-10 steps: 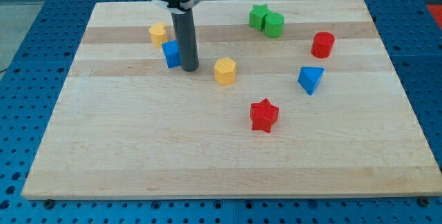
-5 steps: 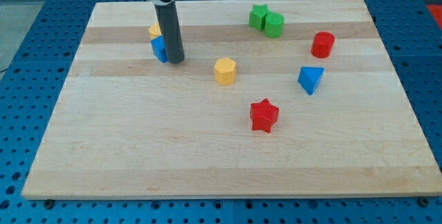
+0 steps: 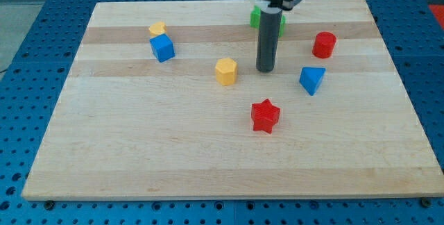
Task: Place the hexagon along with the cube below the heart
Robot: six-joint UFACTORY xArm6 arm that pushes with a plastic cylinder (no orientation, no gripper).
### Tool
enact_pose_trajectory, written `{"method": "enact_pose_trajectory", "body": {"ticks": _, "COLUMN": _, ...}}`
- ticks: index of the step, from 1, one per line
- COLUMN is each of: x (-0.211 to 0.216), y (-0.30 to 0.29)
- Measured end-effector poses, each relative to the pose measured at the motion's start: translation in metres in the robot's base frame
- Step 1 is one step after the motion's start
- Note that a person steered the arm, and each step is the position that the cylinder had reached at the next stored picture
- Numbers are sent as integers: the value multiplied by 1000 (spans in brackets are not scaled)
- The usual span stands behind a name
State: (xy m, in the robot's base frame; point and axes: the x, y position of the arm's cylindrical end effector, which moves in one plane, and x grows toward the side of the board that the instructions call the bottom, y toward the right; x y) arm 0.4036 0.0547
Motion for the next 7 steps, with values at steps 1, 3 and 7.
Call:
{"method": "enact_pose_trajectory", "body": {"ticks": 1, "x": 8, "y": -55}}
{"method": "enact_pose_trajectory", "body": {"ticks": 3, "x": 8, "y": -113}}
{"method": "enact_pose_trajectory", "body": {"ticks": 7, "x": 4, "y": -168}}
